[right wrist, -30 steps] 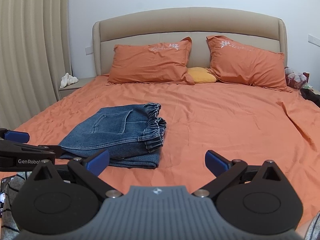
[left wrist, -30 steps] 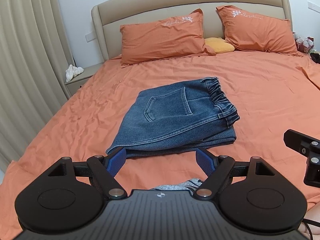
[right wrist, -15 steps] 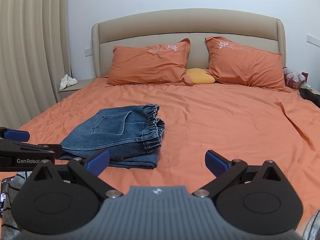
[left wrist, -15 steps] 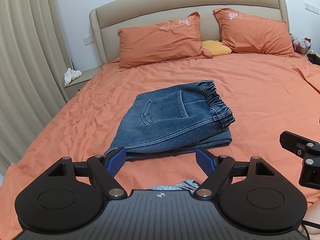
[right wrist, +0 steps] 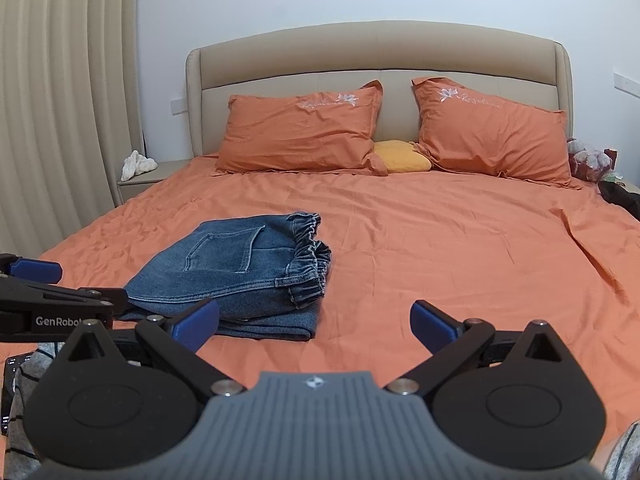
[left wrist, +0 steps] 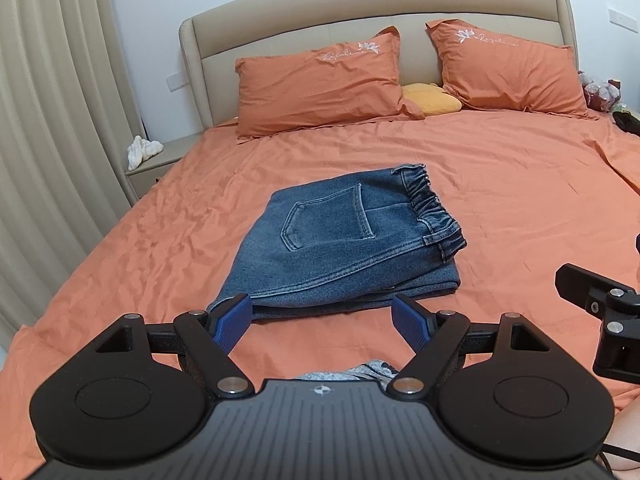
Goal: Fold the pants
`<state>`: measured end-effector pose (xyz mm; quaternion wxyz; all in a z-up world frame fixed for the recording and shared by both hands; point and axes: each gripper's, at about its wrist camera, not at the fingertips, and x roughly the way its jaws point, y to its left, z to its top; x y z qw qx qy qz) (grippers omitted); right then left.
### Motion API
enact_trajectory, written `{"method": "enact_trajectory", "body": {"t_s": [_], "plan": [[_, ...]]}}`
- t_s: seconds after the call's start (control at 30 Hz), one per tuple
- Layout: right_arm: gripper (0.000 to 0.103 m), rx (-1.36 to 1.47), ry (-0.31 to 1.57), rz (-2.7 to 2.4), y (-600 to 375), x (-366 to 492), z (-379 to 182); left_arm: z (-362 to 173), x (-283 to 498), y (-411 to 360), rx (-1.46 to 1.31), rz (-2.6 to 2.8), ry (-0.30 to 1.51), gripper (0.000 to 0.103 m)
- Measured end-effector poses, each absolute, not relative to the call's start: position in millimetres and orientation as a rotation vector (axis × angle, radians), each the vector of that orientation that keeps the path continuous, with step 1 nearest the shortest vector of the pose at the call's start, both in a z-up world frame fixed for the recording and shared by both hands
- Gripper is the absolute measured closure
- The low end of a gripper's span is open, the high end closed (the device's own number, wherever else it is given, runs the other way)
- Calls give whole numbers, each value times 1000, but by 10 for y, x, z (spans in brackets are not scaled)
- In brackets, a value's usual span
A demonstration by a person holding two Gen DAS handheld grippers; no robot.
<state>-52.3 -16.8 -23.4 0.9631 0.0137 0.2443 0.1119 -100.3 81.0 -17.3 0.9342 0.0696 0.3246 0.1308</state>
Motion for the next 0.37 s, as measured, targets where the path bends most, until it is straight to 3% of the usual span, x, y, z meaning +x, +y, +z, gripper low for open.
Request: {"method": "enact_trajectory", "body": {"t_s": [0.37], "plan": [[5, 26, 499, 226, -172, -522, -220, -163, -1027, 789, 148, 255, 654, 10]]}}
